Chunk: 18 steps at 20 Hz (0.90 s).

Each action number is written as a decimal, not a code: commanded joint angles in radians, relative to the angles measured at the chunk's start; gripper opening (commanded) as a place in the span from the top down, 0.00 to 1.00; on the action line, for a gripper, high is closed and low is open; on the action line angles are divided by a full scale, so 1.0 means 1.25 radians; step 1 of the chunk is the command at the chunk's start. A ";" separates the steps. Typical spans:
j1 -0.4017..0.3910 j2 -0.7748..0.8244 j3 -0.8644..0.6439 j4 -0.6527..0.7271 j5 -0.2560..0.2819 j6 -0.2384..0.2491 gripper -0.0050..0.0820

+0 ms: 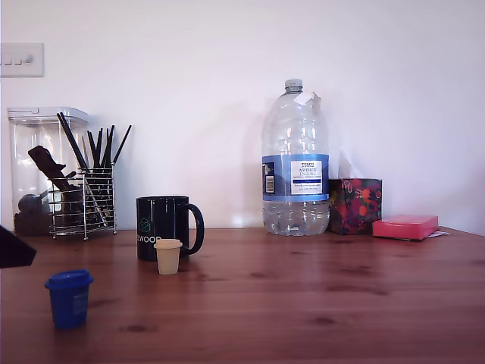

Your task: Pick up the coffee capsules from the table one by one and drop them inside the nearest coffee cup

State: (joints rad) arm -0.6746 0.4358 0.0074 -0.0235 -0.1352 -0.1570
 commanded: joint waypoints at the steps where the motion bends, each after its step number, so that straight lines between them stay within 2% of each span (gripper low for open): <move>1: -0.004 0.027 -0.011 0.027 -0.003 0.002 0.16; 9: -0.005 0.279 -0.007 0.287 0.000 -0.032 0.16; 16: 0.004 0.479 0.025 0.432 0.004 -0.084 0.16; 18: 0.014 0.522 0.043 0.442 0.010 -0.085 0.16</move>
State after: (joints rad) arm -0.6636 1.0771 0.0513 0.5179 -0.1280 -0.2565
